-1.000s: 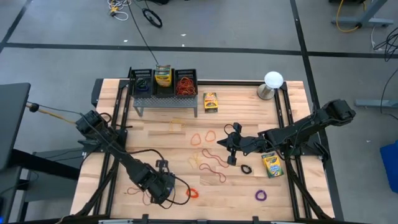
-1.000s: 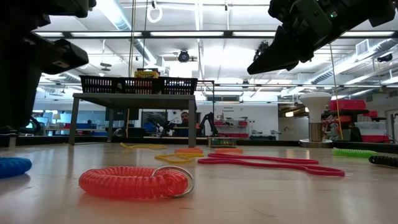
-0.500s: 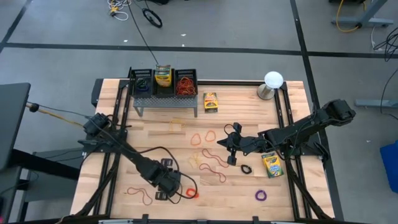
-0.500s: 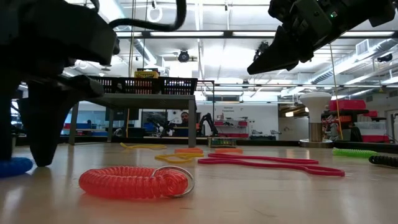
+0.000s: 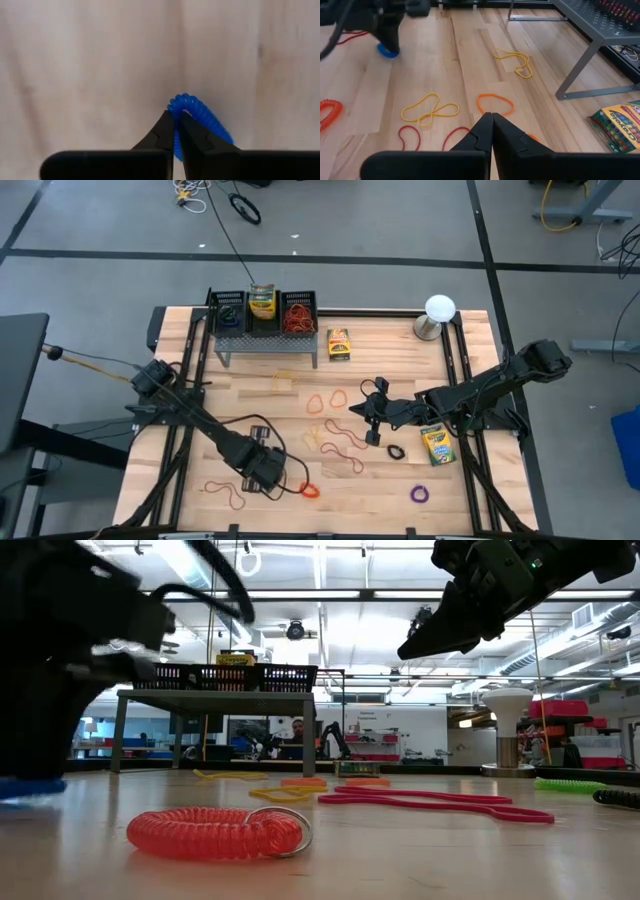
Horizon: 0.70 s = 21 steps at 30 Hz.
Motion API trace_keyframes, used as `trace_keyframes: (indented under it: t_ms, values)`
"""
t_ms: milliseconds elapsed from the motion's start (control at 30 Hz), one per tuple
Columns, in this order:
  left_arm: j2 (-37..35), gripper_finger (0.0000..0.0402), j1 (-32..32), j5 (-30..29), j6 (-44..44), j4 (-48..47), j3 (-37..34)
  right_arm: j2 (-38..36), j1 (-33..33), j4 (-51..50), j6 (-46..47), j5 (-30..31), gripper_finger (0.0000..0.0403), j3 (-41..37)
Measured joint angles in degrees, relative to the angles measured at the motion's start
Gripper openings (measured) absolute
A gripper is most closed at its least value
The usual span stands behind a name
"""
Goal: Pick & Place Office Desk Supplies
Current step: Put the blue spiral keychain into the left black bin
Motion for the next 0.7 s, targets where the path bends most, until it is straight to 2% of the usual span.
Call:
trace_keyframes:
  t_ms: [367, 533, 700]
  values:
    - [-11.8, 0.0012, 0.5, -7.9, -2.2, -8.6, 0.1, 0.0, 0.0, 0.0, 0.0, 0.0, 0.0011, 0.0]
    - [-20.2, 0.0011, 2.2, -16.7, -5.2, -16.2, 0.1, 0.0, 0.0, 0.0, 0.0, 0.0, 0.0011, 0.0]
    - [-30.3, 0.0011, 5.2, -25.3, -3.7, -17.8, 0.1, 0.0, 0.0, 0.0, 0.0, 0.0, 0.0011, 0.0]
